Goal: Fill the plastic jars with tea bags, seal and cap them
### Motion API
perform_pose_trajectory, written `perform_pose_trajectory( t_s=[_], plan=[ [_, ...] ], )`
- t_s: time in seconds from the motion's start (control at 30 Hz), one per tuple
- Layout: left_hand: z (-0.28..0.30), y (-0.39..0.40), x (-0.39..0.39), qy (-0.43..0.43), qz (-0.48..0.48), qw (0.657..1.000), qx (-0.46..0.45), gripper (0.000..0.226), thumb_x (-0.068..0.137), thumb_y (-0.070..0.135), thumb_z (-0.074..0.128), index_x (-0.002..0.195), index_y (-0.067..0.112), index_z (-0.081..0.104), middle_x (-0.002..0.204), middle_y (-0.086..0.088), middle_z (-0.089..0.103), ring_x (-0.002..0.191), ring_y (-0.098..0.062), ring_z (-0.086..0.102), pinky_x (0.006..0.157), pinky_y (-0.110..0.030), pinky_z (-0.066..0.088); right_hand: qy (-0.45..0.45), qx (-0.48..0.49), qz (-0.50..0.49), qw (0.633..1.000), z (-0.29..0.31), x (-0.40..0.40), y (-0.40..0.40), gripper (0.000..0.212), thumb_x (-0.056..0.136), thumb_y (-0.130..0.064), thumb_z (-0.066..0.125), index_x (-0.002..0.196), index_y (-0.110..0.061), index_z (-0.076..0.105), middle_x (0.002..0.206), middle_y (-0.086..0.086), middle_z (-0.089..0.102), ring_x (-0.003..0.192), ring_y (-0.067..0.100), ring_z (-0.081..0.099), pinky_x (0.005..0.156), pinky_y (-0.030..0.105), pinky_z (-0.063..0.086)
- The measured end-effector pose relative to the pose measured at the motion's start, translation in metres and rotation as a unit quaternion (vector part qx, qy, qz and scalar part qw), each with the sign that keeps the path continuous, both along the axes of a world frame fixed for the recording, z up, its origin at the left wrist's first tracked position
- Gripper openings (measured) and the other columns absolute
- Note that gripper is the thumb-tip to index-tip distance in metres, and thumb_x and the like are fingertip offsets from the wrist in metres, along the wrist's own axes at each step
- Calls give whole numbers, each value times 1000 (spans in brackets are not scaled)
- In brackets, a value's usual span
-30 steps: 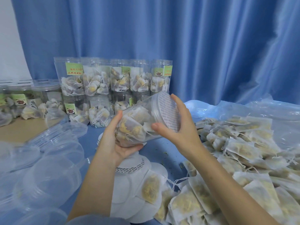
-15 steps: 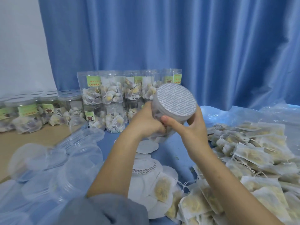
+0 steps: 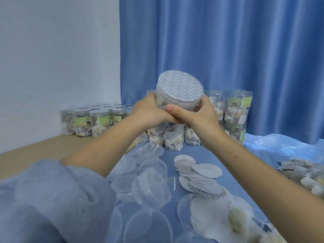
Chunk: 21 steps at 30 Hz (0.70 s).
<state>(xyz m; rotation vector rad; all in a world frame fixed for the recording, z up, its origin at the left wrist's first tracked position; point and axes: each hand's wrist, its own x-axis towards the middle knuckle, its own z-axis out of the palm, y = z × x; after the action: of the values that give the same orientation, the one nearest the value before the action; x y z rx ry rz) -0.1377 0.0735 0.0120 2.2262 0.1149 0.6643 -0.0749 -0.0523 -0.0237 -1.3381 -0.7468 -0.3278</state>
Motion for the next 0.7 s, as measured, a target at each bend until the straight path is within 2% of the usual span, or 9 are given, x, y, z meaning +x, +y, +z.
perform_pose_trajectory(
  t_s=[0.13, 0.23, 0.33, 0.4, 0.43, 0.53, 0.57, 0.63, 0.7],
  plan=[
    [-6, 77, -20, -42, 66, 994, -80, 79, 38, 38, 88, 109, 25, 54, 100, 12, 62, 97, -13, 59, 81, -28, 50, -45, -67, 20, 997, 14, -7, 82, 81, 43, -53, 86, 115, -38, 53, 111, -22, 57, 99, -10, 55, 85, 15, 48],
    [-17, 132, -30, -45, 84, 986, -138, 72, 33, 37, 84, 99, 30, 57, 97, 9, 67, 98, -14, 63, 81, -29, 52, -53, -124, 24, 991, 14, -6, 144, 81, 47, -56, 85, 119, -36, 54, 110, -13, 42, 94, -13, 43, 75, 3, 35],
    [-33, 180, -34, -21, 95, 980, -174, 65, 52, 20, 89, 108, 20, 55, 89, 10, 63, 78, -1, 62, 58, -16, 47, -40, -167, 42, 984, 0, -1, 198, 74, 52, -54, 85, 117, -32, 56, 105, -9, 39, 97, -5, 44, 78, 6, 33],
    [-48, 205, -35, 3, 112, 977, -183, 47, 58, 17, 87, 95, 23, 57, 80, 12, 61, 66, 3, 61, 51, -15, 45, -41, -198, 49, 978, -17, 2, 225, 66, 56, -55, 83, 114, -33, 59, 98, -17, 44, 107, 3, 41, 83, 10, 32],
    [-56, 217, -34, 20, 112, 975, -189, 45, 57, 18, 87, 90, 24, 58, 79, 10, 64, 68, -1, 63, 53, -17, 47, -45, -210, 59, 975, -25, 4, 236, 60, 58, -54, 82, 110, -33, 60, 93, -24, 45, 108, -2, 39, 82, 7, 31],
    [-85, 243, -28, 55, 110, 972, -199, 44, 58, 17, 87, 94, 22, 63, 88, 1, 71, 78, -12, 64, 62, -24, 50, -59, -237, 93, 965, -48, 13, 259, 44, 62, -47, 83, 98, -39, 59, 80, -36, 47, 86, -37, 35, 68, -10, 28],
    [-94, 251, -24, 63, 109, 971, -202, 50, 59, 18, 87, 104, 20, 64, 97, -2, 71, 80, -12, 64, 63, -24, 51, -60, -257, 91, 960, -54, 17, 265, 46, 61, -51, 82, 99, -39, 59, 84, -35, 52, 87, -39, 34, 72, -10, 28],
    [-109, 263, -13, 86, 115, 963, -227, 77, 58, 24, 88, 127, 15, 54, 114, -6, 65, 86, -15, 63, 68, -28, 52, -51, -304, 77, 948, -62, 25, 275, 66, 54, -65, 77, 111, -36, 62, 105, -21, 63, 109, -18, 43, 93, 6, 36],
    [-120, 271, 2, 103, 107, 955, -258, 93, 58, 28, 87, 138, 11, 42, 122, -9, 61, 88, -16, 61, 68, -29, 52, -23, -332, 78, 940, -67, 35, 279, 69, 53, -68, 76, 115, -39, 61, 113, -18, 65, 113, 4, 53, 93, 22, 45]
  ],
)
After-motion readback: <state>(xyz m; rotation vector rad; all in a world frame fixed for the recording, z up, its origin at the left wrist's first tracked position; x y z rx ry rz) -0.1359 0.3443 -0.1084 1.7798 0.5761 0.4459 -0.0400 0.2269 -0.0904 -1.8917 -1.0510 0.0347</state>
